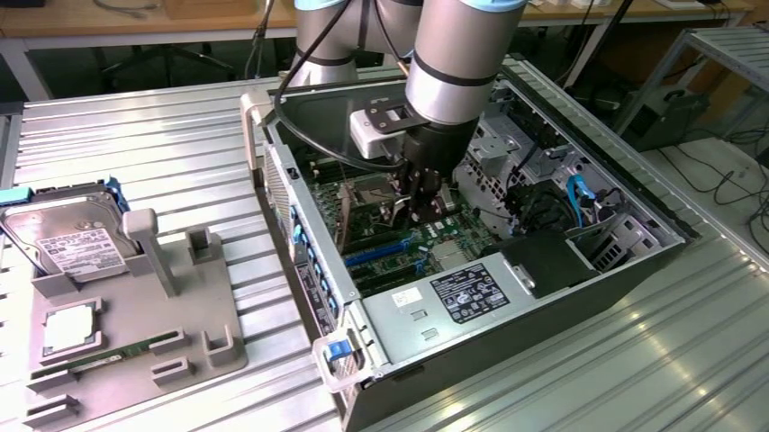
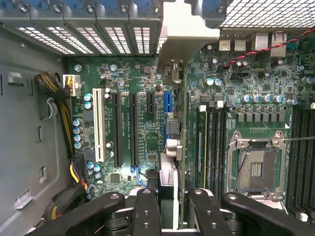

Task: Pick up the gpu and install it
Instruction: 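Insert the gpu into the slot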

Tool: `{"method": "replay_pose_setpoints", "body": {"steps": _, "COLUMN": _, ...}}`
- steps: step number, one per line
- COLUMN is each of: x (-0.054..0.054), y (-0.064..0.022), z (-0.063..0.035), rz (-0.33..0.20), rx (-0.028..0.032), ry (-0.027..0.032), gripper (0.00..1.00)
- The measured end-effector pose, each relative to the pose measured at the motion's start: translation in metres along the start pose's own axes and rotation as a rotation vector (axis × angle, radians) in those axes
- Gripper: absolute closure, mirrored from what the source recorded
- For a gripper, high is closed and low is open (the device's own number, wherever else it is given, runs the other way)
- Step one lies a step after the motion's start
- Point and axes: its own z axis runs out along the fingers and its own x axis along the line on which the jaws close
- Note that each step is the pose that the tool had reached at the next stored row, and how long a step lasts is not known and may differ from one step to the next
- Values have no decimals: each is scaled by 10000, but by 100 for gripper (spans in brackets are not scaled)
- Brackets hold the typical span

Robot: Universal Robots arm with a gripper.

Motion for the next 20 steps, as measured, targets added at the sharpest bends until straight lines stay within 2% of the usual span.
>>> {"method": "replay_pose_setpoints", "body": {"steps": 8, "x": 0, "y": 0, "z": 1, "rz": -3, "rx": 0, "ry": 1, "gripper": 72}}
{"method": "replay_pose_setpoints", "body": {"steps": 20, "x": 2, "y": 67, "z": 112, "rz": -18, "rx": -20, "ry": -1, "gripper": 72}}
